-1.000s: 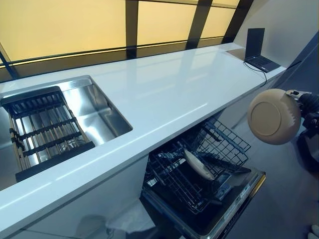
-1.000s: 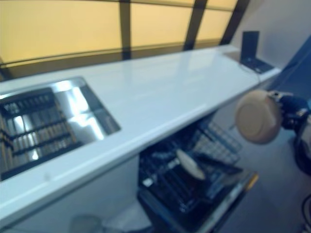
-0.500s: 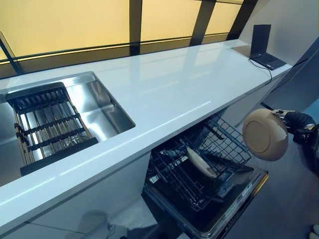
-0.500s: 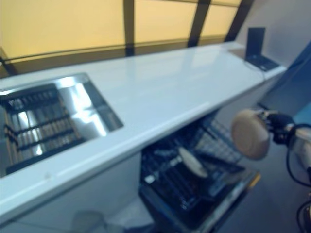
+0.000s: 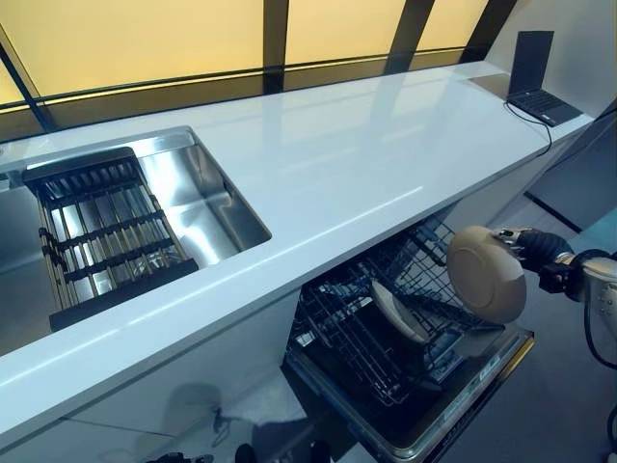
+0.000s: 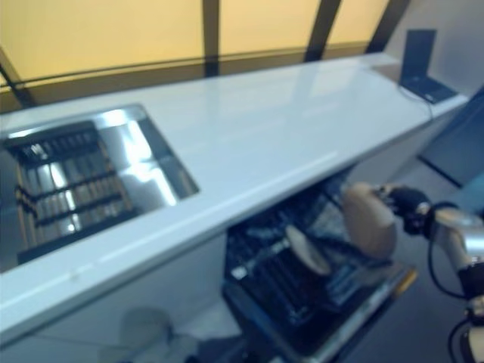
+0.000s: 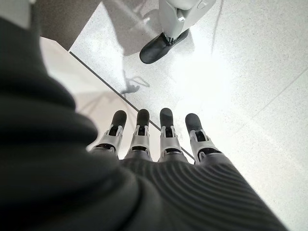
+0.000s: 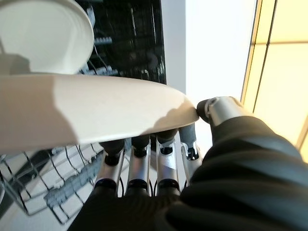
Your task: Take plates into dishwasher
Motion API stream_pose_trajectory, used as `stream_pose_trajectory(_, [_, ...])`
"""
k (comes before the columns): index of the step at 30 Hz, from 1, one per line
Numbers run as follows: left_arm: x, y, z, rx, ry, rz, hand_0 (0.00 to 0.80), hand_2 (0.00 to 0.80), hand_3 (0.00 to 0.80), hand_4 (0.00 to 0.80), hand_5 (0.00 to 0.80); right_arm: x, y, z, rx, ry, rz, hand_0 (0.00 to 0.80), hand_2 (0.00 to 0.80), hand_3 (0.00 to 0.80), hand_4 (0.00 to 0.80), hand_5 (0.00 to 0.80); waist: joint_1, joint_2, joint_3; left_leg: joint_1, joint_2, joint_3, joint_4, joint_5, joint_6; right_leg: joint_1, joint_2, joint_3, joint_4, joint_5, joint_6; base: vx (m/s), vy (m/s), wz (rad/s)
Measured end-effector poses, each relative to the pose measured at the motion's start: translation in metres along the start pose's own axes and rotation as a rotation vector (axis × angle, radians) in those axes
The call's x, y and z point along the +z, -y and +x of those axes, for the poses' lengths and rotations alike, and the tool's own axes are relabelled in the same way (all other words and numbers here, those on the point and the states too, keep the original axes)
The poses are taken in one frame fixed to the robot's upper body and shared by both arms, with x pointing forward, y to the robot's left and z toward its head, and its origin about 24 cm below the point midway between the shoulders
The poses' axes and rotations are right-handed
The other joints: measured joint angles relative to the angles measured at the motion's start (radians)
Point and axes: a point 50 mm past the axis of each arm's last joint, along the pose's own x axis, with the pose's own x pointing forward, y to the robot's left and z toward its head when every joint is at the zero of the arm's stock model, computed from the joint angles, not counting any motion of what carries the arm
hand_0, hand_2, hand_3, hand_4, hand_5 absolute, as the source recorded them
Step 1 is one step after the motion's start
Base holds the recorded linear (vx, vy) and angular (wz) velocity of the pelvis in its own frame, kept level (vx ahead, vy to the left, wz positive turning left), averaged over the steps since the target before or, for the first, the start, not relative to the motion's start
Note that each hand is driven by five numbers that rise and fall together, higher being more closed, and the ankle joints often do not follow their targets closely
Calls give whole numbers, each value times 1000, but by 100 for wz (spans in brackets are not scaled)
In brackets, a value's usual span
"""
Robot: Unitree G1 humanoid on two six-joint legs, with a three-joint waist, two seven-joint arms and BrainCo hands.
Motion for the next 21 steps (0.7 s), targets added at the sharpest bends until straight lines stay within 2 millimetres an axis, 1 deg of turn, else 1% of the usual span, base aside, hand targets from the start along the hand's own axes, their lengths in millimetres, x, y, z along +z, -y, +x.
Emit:
stream_pose_trajectory(3, [1,0,0,0,2,0,0,0,0,0,0,-2,-8,4,30,1,-7,800,800,800,800,800,1,-2,3,0,-2,-1,0,0,0,4,-2,-1,-5,-1,-1,-9,-3,2])
stream_pose_trajectory(8, [2,-2,0,6,11,-3,0,0,0,0,0,-8,-22,4,85,0,-40,800,800,800,800,800,-1,-4,6,0,-5,-3,0,0,0,9,-4,-2,-14,-7,-7,-9,-3,2])
stream_pose_trajectory(12, [6,-2,0,8,27,-4,0,0,0,0,0,-15,-29,3,107,-12,-52,800,800,800,800,800,-2,-4,13,1,-6,-3,0,0,0,11,-4,-2,-16,-7,-7,0,0,0])
stream_pose_trajectory(14, [7,-2,0,8,28,-4,0,0,0,0,0,-14,-35,3,127,-5,-66,800,800,800,800,800,-3,-5,19,2,-8,-3,0,0,0,16,-6,-3,-22,-7,-7,0,0,0])
stream_pose_trajectory(21, [7,-3,0,7,30,-4,0,0,0,0,0,-8,-42,2,152,17,-86,800,800,800,800,800,-8,-5,20,2,-9,-3,0,0,0,18,-7,-2,-25,-7,-7,0,0,0])
